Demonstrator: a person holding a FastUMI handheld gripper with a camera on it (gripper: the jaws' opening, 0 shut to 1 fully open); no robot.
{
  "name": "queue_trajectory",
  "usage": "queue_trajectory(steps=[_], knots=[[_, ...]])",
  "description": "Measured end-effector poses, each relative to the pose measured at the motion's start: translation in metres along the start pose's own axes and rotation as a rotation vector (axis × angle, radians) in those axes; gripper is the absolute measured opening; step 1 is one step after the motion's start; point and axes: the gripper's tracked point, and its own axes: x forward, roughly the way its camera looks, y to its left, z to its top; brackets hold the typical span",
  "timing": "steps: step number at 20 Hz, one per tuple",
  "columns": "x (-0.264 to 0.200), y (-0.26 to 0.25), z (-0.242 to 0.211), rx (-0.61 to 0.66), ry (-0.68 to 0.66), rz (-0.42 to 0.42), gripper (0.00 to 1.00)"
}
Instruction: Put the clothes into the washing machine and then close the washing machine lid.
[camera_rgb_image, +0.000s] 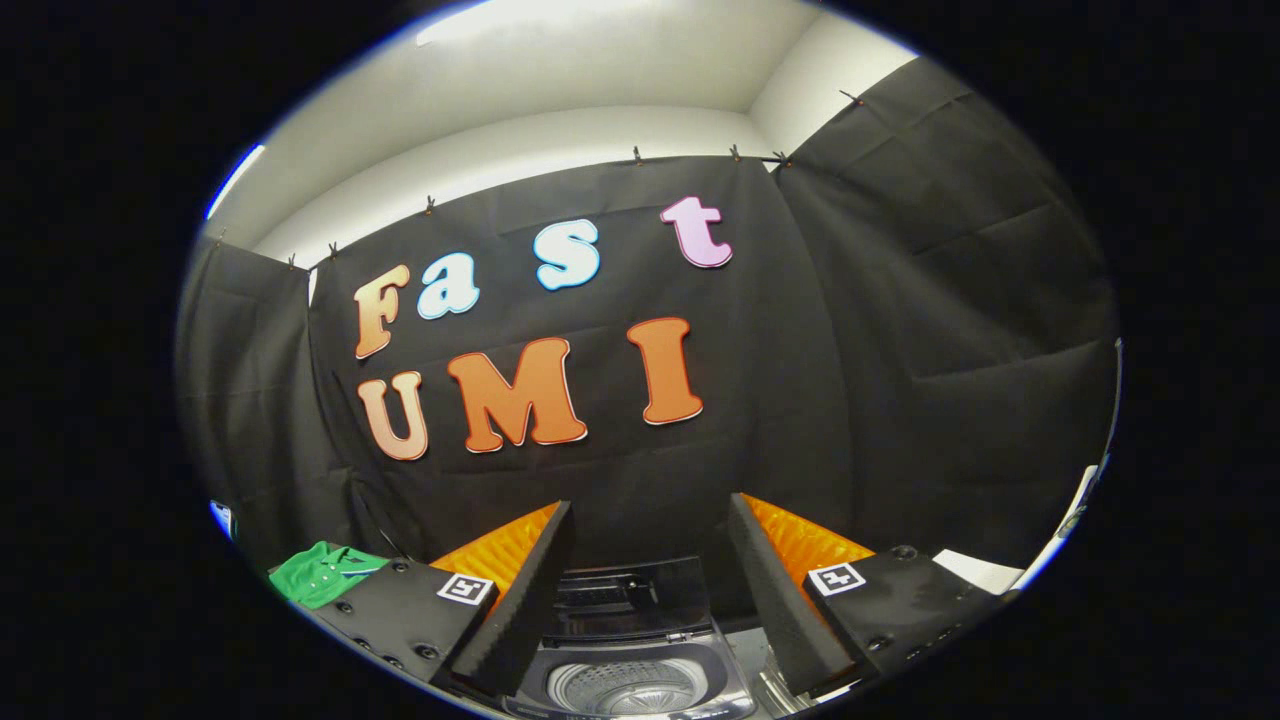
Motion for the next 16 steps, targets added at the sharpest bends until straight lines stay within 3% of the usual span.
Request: queue_trajectory(steps=[12, 16], knots=[[0.004, 0.155, -0.028, 0.015, 0.028, 0.207, 0.98], [0.0, 0.231, -0.043, 0.05, 0.04, 0.319, 0.99]])
